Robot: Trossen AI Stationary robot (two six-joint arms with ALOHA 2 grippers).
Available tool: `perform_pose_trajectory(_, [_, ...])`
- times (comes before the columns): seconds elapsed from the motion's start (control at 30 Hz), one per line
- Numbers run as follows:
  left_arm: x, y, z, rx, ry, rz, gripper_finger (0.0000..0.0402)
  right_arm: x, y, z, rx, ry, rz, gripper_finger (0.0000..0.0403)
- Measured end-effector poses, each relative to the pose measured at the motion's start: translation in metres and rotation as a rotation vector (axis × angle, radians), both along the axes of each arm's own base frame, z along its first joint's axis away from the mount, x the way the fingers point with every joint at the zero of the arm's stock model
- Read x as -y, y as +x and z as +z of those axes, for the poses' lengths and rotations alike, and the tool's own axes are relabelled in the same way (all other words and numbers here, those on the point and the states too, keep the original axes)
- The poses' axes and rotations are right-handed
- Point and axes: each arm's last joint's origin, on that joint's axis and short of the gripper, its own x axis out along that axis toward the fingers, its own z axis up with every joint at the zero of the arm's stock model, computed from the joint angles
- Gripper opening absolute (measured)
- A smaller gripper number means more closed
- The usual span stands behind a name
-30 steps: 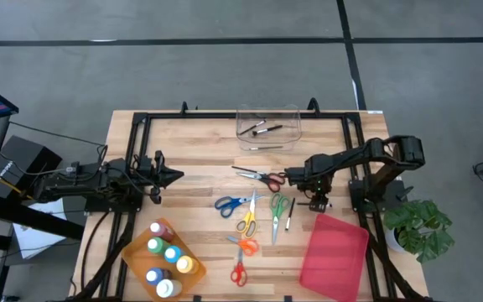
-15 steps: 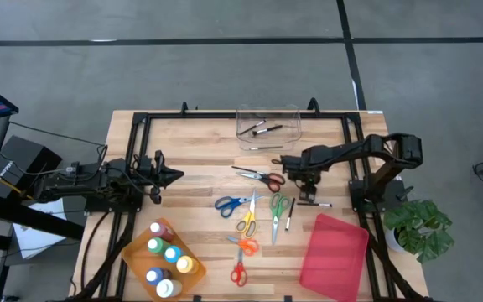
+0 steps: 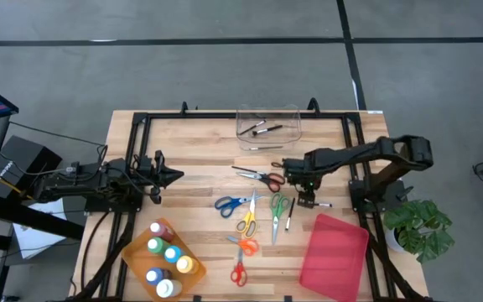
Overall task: Pick & Place Paint Supplies
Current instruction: Put the eyeshadow brush into the transparent bin
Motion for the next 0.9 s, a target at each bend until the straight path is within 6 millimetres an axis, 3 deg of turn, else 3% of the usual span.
perform_pose_trajectory(0.27, [0.000,0.000,0.000,0.000,0.000,0.000,0.0000,-0.027,-0.001,0.016,0.089,-0.002,0.056,0.0225])
perform_pose_trajectory(0.4, [0.000,0.000,0.000,0.000,0.000,0.000,0.0000,-0.041,0.002,0.007,0.060,-0.031,0.123,0.0169])
perform_pose_trajectory(0.6, [0.000,0.000,0.000,0.001,0.000,0.003,0.0000,-0.041,0.006,-0.012,-0.029,-0.030,0.162,0.0024])
perform_pose_trajectory(0.9, [0.000,0.000,0.000,0.002,0.000,0.004,0.0000,-0.038,0.010,-0.022,-0.055,0.002,0.196,0.0005])
